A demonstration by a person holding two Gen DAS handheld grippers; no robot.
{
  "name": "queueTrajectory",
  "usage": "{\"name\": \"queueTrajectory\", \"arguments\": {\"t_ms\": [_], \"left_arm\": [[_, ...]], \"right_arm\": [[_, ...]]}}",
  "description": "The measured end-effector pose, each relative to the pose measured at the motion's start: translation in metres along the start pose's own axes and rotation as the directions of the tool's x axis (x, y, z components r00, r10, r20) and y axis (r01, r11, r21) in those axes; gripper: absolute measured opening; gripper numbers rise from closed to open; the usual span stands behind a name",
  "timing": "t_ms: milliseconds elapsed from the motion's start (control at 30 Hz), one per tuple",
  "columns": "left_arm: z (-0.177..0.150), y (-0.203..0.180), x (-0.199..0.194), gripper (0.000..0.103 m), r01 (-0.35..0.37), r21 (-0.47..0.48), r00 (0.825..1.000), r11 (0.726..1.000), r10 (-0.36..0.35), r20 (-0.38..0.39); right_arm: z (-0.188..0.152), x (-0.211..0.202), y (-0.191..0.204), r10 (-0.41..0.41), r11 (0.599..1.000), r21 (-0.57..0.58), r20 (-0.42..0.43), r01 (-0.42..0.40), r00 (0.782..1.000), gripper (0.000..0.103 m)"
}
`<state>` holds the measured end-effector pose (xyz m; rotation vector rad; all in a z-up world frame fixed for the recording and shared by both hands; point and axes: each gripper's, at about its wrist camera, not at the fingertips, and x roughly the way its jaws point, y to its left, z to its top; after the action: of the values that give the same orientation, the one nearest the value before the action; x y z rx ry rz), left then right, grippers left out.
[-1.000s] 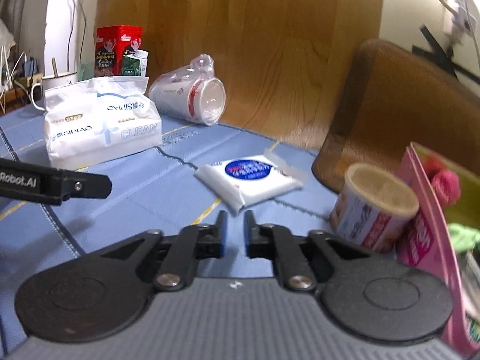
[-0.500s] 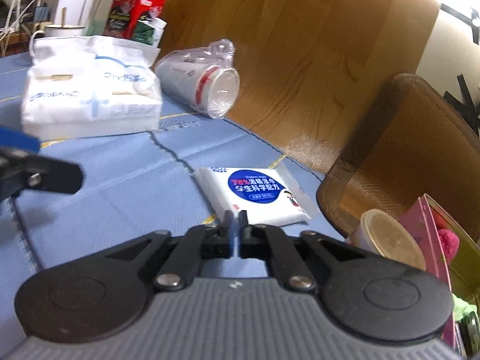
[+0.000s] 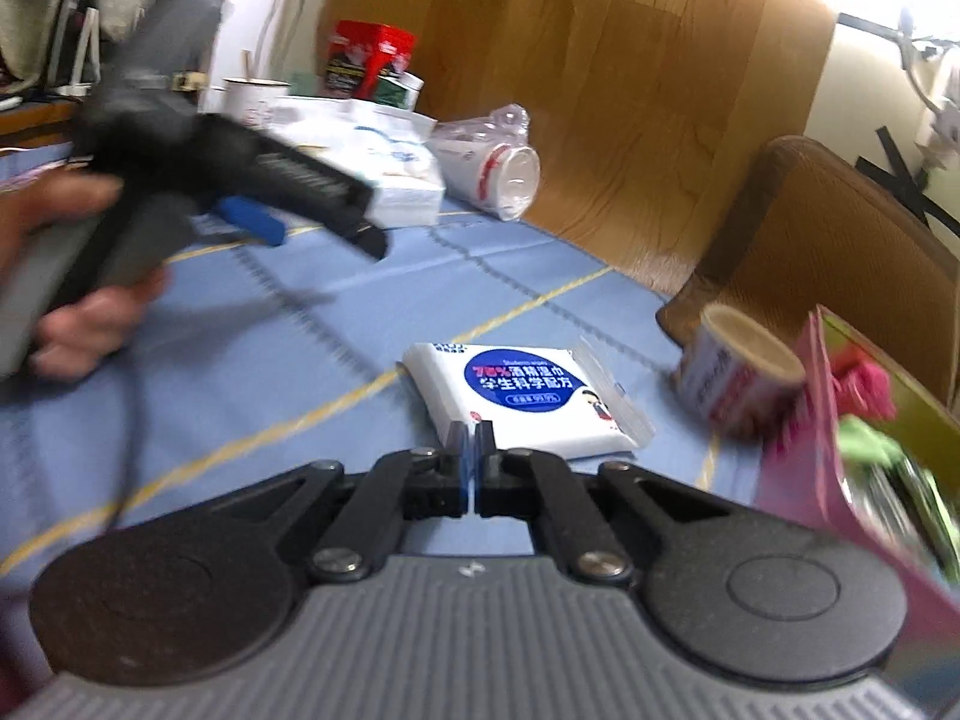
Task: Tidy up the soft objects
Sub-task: 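Carry the wet-wipe packet into the pink tin and open the right gripper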
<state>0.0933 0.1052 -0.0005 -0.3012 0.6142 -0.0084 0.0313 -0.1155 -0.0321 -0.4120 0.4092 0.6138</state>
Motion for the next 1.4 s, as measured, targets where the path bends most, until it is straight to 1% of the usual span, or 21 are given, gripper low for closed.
{"name": "queueTrajectory", "arguments": {"t_ms": [100, 133, 167, 233, 333, 467, 600, 667, 767, 800, 833, 867, 900, 933, 967, 1000, 1067, 1133, 1233, 1300, 1400], "left_arm": [[0.0, -0.003, 0.001, 0.1, 0.041, 0.022, 0.999, 0.999, -0.041, -0.021], [0.0, -0.005, 0.001, 0.1, 0.057, 0.031, 0.998, 0.998, -0.057, -0.03], [-0.001, -0.007, 0.0, 0.1, 0.071, 0.042, 0.997, 0.997, -0.069, -0.038], [-0.005, -0.012, -0.004, 0.1, 0.092, 0.049, 0.995, 0.995, -0.09, -0.053], [-0.009, -0.02, -0.013, 0.1, 0.156, 0.031, 0.985, 0.987, -0.154, -0.081], [-0.011, -0.04, -0.025, 0.1, 0.256, 0.055, 0.962, 0.965, -0.249, -0.111], [-0.015, -0.072, -0.026, 0.1, 0.334, 0.119, 0.935, 0.935, -0.313, -0.166], [-0.022, -0.088, -0.019, 0.1, 0.351, 0.149, 0.926, 0.924, -0.319, -0.204], [-0.036, -0.106, -0.003, 0.096, 0.366, 0.191, 0.911, 0.911, -0.309, -0.271], [-0.042, -0.112, -0.003, 0.093, 0.355, 0.235, 0.922, 0.905, -0.297, -0.247], [-0.046, -0.118, -0.004, 0.089, 0.356, 0.274, 0.924, 0.893, -0.292, -0.248], [-0.048, -0.122, -0.006, 0.072, 0.385, 0.287, 0.912, 0.877, -0.313, -0.265], [-0.049, -0.126, -0.009, 0.073, 0.401, 0.285, 0.904, 0.871, -0.325, -0.278], [-0.049, -0.128, -0.012, 0.073, 0.389, 0.293, 0.91, 0.873, -0.314, -0.272], [-0.047, -0.129, -0.014, 0.072, 0.374, 0.305, 0.918, 0.876, -0.302, -0.258], [-0.045, -0.129, -0.017, 0.072, 0.374, 0.3, 0.919, 0.878, -0.306, -0.249], [-0.035, -0.13, -0.025, 0.072, 0.391, 0.273, 0.914, 0.879, -0.338, -0.222], [-0.025, -0.137, -0.035, 0.072, 0.409, 0.276, 0.911, 0.87, -0.37, -0.185], [-0.008, -0.161, -0.048, 0.072, 0.425, 0.326, 0.905, 0.844, -0.405, -0.131], [0.0, -0.182, -0.051, 0.072, 0.444, 0.359, 0.894, 0.821, -0.433, -0.116], [0.007, -0.219, -0.045, 0.072, 0.476, 0.406, 0.875, 0.78, -0.468, -0.125]], "right_arm": [[-0.02, -0.025, -0.004, 0.018, 0.997, 0.069, -0.005, -0.017, 1.0, 0.006], [-0.023, -0.028, -0.007, 0.014, 0.995, 0.096, -0.005, -0.014, 1.0, 0.014], [-0.027, -0.032, -0.01, 0.01, 0.991, 0.131, -0.002, -0.009, 1.0, 0.032], [-0.032, -0.039, -0.014, 0.004, 0.983, 0.185, 0.019, -0.008, 1.0, 0.057], [-0.033, -0.037, -0.017, 0.007, 0.978, 0.206, 0.033, -0.014, 0.999, 0.058], [-0.032, -0.03, -0.022, 0.021, 0.972, 0.235, 0.032, -0.028, 0.999, 0.07], [-0.03, -0.022, -0.026, 0.03, 0.965, 0.259, 0.028, -0.037, 0.999, 0.071], [-0.029, -0.017, -0.027, 0.038, 0.963, 0.267, 0.022, -0.043, 0.999, 0.071], [-0.026, -0.007, -0.024, 0.035, 0.966, 0.255, 0.001, -0.034, 0.999, 0.071], [-0.025, -0.003, -0.023, 0.036, 0.966, 0.255, -0.011, -0.032, 0.999, 0.071], [-0.024, 0.003, -0.023, 0.041, 0.966, 0.257, -0.025, -0.034, 0.999, 0.07], [-0.023, 0.007, -0.024, 0.048, 0.962, 0.271, -0.011, -0.043, 0.999, 0.069], [-0.021, 0.009, -0.023, 0.049, 0.962, 0.268, -0.006, -0.045, 0.999, 0.064], [-0.019, 0.011, -0.021, 0.044, 0.965, 0.26, -0.002, -0.042, 0.999, 0.049], [-0.017, 0.011, -0.02, 0.016, 0.965, 0.26, -0.001, -0.015, 1.0, 0.048], [-0.016, 0.009, -0.02, 0.014, 0.963, 0.27, 0.021, -0.019, 1.0, 0.048], [-0.016, 0.001, -0.024, 0.006, 0.953, 0.3, 0.07, -0.027, 0.998, 0.048], [-0.013, -0.011, -0.027, -0.027, 0.952, 0.304, 0.131, -0.014, 0.991, 0.048], [-0.006, -0.03, -0.032, -0.104, 0.957, 0.289, 0.212, 0.039, 0.972, 0.047], [-0.004, -0.04, -0.04, -0.159, 0.955, 0.284, 0.247, 0.086, 0.956, 0.047], [-0.006, -0.057, -0.055, -0.255, 0.94, 0.294, 0.278, 0.171, 0.926, 0.047]]}}
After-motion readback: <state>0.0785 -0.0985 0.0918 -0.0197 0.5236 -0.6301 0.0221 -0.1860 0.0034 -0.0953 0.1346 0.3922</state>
